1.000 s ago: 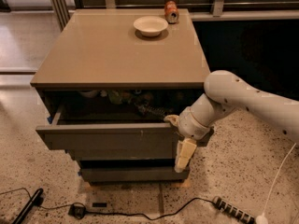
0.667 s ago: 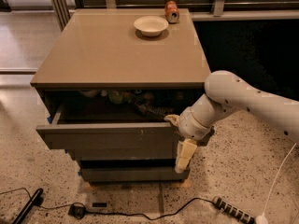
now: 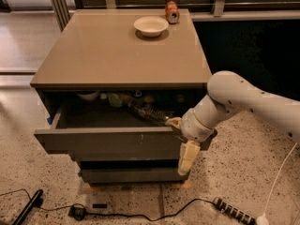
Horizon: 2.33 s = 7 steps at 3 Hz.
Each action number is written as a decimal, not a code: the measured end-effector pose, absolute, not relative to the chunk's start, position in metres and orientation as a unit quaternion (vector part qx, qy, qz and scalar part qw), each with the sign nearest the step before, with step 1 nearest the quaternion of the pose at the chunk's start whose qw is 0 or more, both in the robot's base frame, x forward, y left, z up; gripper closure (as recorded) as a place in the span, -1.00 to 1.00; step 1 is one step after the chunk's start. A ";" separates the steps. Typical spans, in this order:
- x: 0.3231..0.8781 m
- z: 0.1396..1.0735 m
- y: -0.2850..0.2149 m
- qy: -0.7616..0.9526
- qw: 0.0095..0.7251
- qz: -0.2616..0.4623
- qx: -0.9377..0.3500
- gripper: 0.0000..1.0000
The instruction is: Open top drawer
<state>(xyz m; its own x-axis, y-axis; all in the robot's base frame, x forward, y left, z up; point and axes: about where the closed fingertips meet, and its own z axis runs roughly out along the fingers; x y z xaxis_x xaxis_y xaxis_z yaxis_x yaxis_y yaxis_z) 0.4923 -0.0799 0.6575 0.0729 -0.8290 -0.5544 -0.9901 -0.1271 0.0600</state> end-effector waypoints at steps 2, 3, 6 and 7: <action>0.540 0.669 -0.065 0.638 0.176 0.245 -0.708 -1.00; 0.534 0.666 -0.063 0.631 0.173 0.247 -0.715 -1.00; 0.489 0.697 -0.079 0.603 0.157 0.253 -0.740 -1.00; 0.506 0.687 -0.071 0.606 0.132 0.261 -0.740 -1.00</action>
Offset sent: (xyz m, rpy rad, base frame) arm 0.0779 0.0203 0.0204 0.0219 0.0096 -0.0133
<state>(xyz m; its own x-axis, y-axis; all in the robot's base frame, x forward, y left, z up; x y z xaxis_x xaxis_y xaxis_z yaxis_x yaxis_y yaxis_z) 0.5062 -0.0706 0.6865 0.1296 -0.8276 -0.5461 -0.9657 -0.2304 0.1200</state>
